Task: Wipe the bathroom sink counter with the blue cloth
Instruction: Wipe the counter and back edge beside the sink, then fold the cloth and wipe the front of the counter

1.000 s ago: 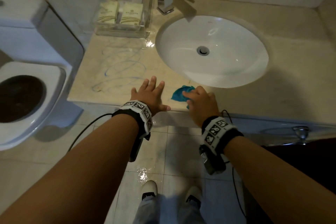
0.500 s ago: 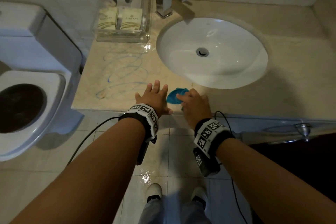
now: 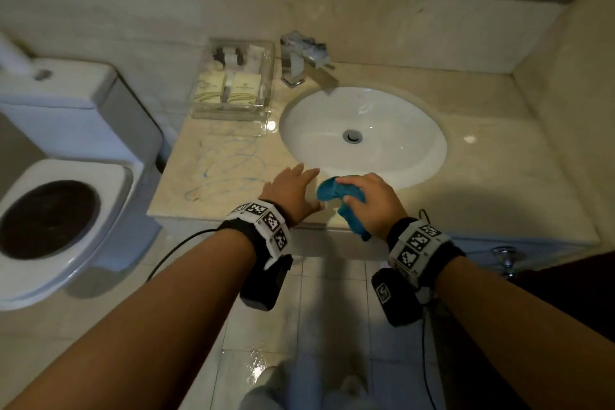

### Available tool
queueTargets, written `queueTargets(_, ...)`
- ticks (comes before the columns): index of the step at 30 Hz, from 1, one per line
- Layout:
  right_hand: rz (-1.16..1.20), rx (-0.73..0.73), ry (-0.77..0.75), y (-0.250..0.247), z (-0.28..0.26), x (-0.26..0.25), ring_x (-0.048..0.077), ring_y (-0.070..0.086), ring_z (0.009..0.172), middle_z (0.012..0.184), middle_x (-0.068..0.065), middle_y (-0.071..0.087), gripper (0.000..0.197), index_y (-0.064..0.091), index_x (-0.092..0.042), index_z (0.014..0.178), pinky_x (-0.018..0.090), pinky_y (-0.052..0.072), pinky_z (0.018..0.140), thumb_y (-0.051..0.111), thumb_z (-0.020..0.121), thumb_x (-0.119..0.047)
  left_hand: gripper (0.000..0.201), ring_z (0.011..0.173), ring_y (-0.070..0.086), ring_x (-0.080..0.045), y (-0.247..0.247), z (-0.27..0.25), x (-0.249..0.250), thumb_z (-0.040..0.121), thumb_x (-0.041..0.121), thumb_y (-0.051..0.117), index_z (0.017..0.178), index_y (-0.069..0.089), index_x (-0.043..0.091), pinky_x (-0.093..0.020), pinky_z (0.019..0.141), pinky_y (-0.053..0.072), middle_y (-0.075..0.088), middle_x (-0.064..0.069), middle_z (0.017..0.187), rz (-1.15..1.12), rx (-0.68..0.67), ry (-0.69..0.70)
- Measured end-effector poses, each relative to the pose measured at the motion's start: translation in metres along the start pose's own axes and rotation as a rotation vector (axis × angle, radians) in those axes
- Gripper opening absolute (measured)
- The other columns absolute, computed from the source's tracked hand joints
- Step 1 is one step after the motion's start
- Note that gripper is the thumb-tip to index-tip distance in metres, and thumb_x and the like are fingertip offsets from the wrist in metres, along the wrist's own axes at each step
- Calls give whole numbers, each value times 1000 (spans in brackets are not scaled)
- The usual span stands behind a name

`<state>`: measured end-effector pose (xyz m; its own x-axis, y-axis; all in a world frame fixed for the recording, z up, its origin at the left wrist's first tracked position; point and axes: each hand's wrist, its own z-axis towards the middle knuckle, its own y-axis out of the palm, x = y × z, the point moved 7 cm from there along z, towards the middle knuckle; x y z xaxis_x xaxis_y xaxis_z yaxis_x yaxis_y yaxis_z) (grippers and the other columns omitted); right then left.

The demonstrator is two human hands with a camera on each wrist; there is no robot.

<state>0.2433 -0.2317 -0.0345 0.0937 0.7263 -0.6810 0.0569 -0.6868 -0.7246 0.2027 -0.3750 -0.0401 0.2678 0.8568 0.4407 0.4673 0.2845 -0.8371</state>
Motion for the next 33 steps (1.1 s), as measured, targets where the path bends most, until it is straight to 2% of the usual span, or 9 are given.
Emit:
queueTargets(2, 34, 23, -14, -29, -5, -15, 19, 50, 107, 114, 9, 52, 35, 57, -21, 122, 13, 29, 89, 55, 89, -12, 70, 141, 26, -19, -23, -12, 27, 89, 35, 62, 148, 27, 21, -30, 115, 21, 27, -5, 154, -124, 73, 52)
queueTargets(5, 75, 52, -55, -61, -13, -35, 13, 49, 104, 112, 5, 50, 32, 57, -24, 118, 18, 33, 89, 57, 88, -13, 59, 130, 43, -18, -47, -31, 67, 90, 30, 62, 142, 39, 17, -19, 100, 31, 46, -4, 142, -250, 146, 128)
queueTargets(9, 116, 54, -90, -90, -21, -51, 12, 47, 98, 107, 1, 46, 22, 55, -21, 106, 21, 36, 81, 59, 86, -12, 46, 107, 60, -18, -62, -49, 101, 88, 28, 64, 131, 51, 17, -25, 90, 46, 63, -5, 118, -338, 187, 153)
queueTargets(14, 216, 58, -122, -113, -27, -68, 14, 54, 92, 107, 2, 55, 17, 52, -25, 93, 25, 45, 78, 62, 84, -14, 38, 82, 55, -10, -85, -62, 115, 86, 20, 66, 121, 53, 16, -17, 72, 40, 66, -5, 100, -357, 269, 142)
queueTargets(17, 269, 101, -131, -127, -27, -82, 17, 55, 85, 97, -1, 56, 14, 55, -22, 91, 29, 49, 76, 63, 84, -14, 27, 82, 56, -15, -101, -66, 112, 88, 18, 64, 113, 57, 12, -17, 69, 37, 60, -1, 91, -321, 299, 138)
queueTargets(20, 289, 153, -124, -136, -23, -94, 21, 58, 83, 92, 1, 56, 11, 54, -19, 86, 35, 54, 73, 64, 83, -15, 15, 90, 60, -24, -117, -66, 106, 92, 15, 57, 104, 59, 7, -24, 73, 40, 65, -9, 97, -292, 300, 166)
queueTargets(23, 219, 146, -149, -137, -19, -108, 11, 54, 72, 82, -1, 58, 10, 55, -13, 82, 27, 46, 67, 65, 83, -16, 9, 86, 58, -27, -136, -68, 97, 94, 16, 51, 94, 55, 8, -30, 72, 42, 63, -12, 94, -267, 321, 183)
queueTargets(29, 17, 174, -199, -136, -9, -125, 19, 55, 80, 91, 4, 60, 11, 54, -19, 77, 27, 43, 74, 63, 83, -16, 7, 73, 51, -20, -162, -69, 73, 98, 15, 45, 93, 47, 20, -25, 58, 35, 57, -5, 82, -261, 343, 189)
queueTargets(33, 12, 177, -134, -133, -5, -118, 13, 51, 77, 80, -3, 58, 10, 54, -16, 77, 22, 37, 68, 62, 83, -15, 8, 68, 52, -14, -167, -69, 64, 97, 15, 46, 91, 51, 19, -11, 50, 37, 60, -3, 81, -353, 370, 189)
